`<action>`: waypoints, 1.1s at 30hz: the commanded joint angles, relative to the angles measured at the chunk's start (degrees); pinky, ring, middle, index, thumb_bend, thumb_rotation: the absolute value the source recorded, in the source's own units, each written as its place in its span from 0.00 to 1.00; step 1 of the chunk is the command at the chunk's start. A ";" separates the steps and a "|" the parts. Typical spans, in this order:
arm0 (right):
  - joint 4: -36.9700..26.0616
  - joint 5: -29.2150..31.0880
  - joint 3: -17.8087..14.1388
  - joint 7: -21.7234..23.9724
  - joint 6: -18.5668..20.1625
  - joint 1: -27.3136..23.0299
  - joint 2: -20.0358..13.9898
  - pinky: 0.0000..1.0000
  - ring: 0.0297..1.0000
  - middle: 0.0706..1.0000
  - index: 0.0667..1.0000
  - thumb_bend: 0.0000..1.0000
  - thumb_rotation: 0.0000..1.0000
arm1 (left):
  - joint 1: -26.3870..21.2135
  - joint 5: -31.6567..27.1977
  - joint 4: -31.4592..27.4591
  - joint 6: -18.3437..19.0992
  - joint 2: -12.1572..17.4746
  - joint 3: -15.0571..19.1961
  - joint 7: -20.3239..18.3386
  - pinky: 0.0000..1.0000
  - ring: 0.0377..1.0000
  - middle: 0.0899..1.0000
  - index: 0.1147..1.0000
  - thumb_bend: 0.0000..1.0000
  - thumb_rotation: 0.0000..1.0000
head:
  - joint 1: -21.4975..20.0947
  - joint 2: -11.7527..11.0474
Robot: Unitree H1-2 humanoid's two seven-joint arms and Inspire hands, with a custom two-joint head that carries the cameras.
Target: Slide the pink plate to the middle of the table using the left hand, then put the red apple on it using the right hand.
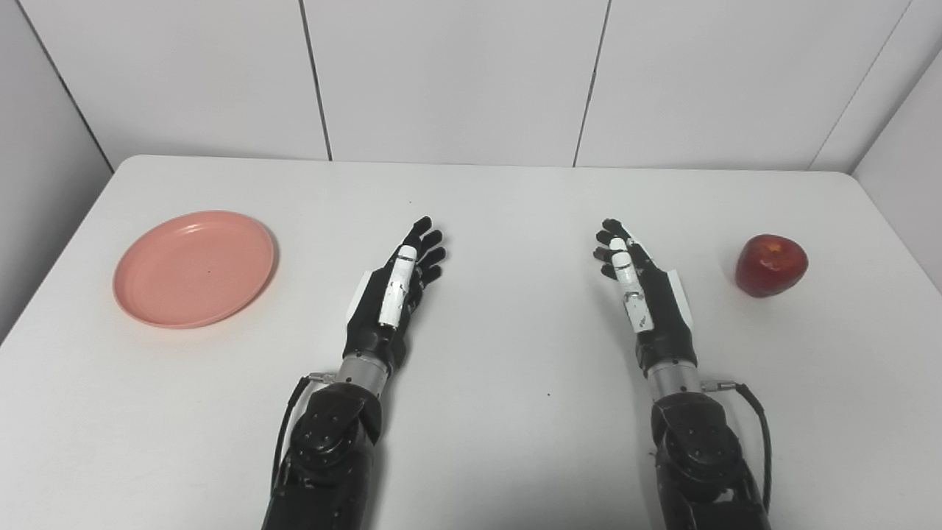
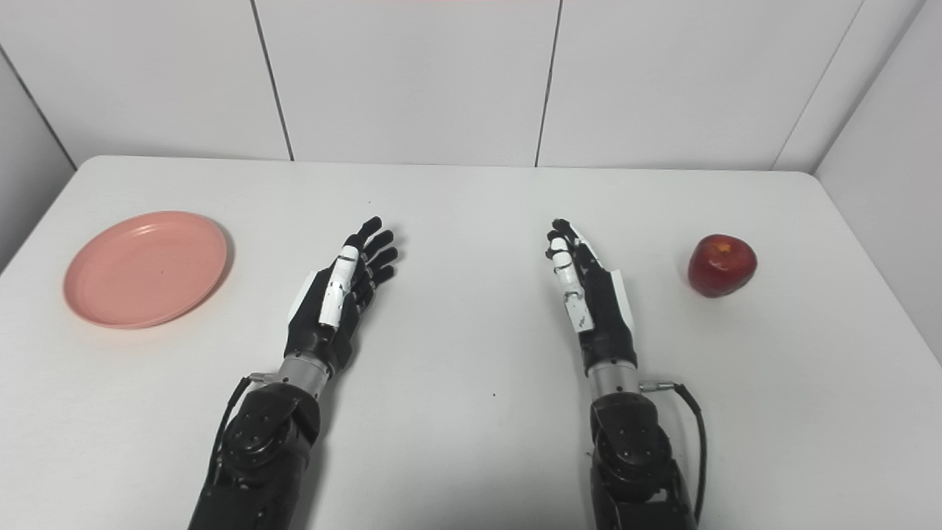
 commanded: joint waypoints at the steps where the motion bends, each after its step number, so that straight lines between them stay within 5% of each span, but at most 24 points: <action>1: -1.79 0.32 -0.16 0.19 -0.62 -1.56 -0.03 0.86 0.84 0.86 0.86 0.25 1.00 | -1.03 0.36 -2.06 -1.59 -0.23 -0.47 -0.57 0.93 0.91 0.92 0.90 0.39 1.00 | 0.02 -0.04; 17: -2.24 0.31 -0.16 0.30 0.19 -1.35 -0.03 0.86 0.85 0.86 0.87 0.24 1.00 | -1.07 0.36 -1.84 -1.89 -0.24 -0.54 -0.67 0.94 0.92 0.92 0.90 0.40 1.00 | 1.10 -0.55; 33: -0.55 2.86 -1.02 2.71 -4.37 -0.13 -3.63 0.88 0.87 0.88 0.88 0.19 1.00 | -1.32 3.34 2.73 -3.24 -3.71 -2.37 2.12 0.90 0.90 0.91 0.89 0.40 1.00 | 15.85 -6.66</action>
